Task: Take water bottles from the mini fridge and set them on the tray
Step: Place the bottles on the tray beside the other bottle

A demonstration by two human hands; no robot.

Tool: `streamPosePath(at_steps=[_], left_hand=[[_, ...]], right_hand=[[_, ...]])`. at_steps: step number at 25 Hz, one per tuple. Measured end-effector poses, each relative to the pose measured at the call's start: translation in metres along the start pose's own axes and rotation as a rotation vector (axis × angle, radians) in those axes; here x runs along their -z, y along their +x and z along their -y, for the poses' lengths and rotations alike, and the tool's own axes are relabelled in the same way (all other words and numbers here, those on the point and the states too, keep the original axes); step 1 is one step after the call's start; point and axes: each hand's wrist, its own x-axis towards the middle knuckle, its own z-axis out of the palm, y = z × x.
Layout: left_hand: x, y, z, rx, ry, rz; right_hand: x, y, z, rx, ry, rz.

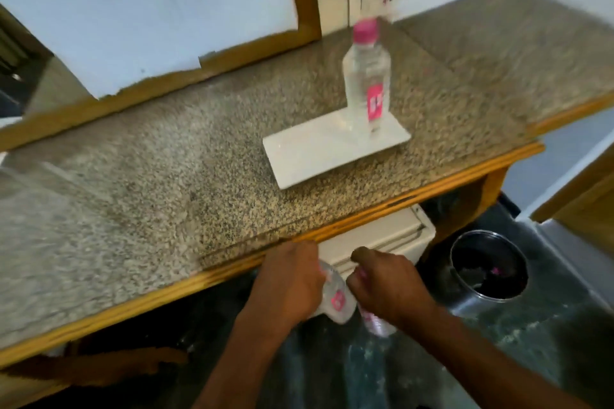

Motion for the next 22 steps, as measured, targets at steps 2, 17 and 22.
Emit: streamPosePath(at_steps=[2,17,22], left_hand=[[0.064,-0.022,-0.026,-0.041,-0.031,-0.025],[0.344,-0.010,-0.067,0.028,-0.213,-0.348],[0.344,0.040,-0.031,0.059,-0.269,-0.300]], right_hand=[[0.083,-0.010,0.028,0.093,0.046,-0.104],[0.346,0.127,0.145,0.581,0.037,-0.194],[0.329,0.184,0.150,0.529,-0.087,-0.124]])
